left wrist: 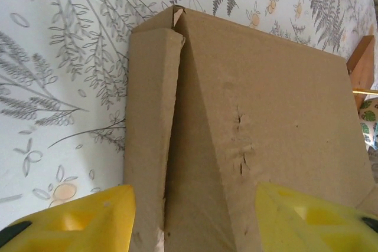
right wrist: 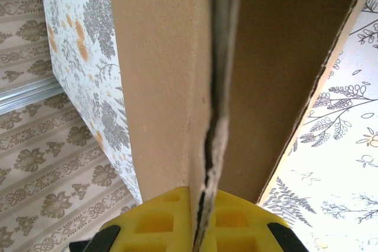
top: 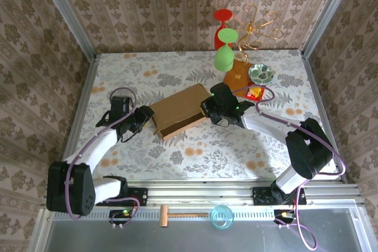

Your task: Fold the paper box

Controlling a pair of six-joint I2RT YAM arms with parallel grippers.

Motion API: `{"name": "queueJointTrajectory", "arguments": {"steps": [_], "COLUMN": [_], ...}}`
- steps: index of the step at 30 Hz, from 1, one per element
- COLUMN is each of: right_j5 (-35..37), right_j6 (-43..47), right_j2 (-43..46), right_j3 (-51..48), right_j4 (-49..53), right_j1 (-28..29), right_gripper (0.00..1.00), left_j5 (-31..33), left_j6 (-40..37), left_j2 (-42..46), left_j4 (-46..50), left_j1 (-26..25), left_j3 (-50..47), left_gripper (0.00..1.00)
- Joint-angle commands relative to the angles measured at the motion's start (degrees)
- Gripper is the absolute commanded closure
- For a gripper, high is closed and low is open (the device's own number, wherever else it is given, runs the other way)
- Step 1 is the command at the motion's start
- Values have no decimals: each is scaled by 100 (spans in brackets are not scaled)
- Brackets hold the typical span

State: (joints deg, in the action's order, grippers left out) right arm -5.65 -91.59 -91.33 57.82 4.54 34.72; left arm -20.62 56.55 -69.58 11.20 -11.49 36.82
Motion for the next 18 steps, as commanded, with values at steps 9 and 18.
{"name": "queueJointTrajectory", "arguments": {"steps": [9, 18], "right_j5": [-163, -243], "right_j6": [431, 402], "right_j2": [-138, -227], "right_j3": [-75, -7], "right_j4": [104, 98], "right_j1": [-114, -115], "right_gripper": [100, 100], "left_j5": [-280, -110], "left_j6": [263, 804], "left_j2": [-521, 107], "left_j4": [-830, -588], "left_j1": [-349, -493], "left_j3": [-160, -270], "left_gripper": [53, 62]}}
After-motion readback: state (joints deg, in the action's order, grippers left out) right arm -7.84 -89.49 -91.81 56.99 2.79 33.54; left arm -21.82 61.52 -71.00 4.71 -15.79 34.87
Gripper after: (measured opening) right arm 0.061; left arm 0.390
